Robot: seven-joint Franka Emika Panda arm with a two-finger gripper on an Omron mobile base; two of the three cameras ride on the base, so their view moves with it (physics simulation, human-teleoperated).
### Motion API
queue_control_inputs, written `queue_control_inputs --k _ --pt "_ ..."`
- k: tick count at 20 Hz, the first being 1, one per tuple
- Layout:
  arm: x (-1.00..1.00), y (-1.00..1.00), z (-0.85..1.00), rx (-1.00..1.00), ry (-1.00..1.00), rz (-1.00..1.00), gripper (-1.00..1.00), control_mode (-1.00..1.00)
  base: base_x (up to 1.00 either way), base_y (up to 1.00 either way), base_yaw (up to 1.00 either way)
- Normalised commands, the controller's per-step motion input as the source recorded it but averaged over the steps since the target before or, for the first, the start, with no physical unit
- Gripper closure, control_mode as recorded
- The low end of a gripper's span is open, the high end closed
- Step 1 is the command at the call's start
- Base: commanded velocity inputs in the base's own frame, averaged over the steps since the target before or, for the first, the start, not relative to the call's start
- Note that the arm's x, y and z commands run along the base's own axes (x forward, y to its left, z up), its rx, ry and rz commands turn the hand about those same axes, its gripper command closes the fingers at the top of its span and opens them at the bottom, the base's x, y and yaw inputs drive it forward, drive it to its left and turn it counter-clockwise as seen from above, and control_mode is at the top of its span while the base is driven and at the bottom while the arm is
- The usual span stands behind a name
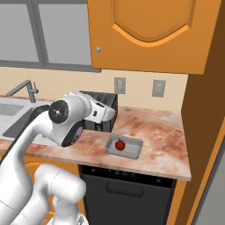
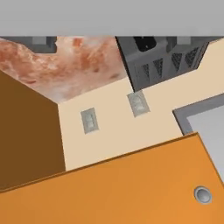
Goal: Take the bell pepper and carrot out of the freezer and place them in the tupperware container on the counter. Then put the tupperware containing the vegetables back in the freezer.
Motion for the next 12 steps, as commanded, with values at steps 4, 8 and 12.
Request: queue_control_inputs --k 4,8,12 --pt "-0.73 0.01 0.77 0.0 0.65 0.0 -1.0 -1.0 0.0 0.0 0.0" --pt "-0.69 0.01 0.41 0.0 0.76 0.0 -1.0 -1.0 0.0 0.0 0.0" --pt "-0.7 0.14 -0.3 0.0 0.57 0.0 -1.0 -1.0 0.0 0.0 0.0"
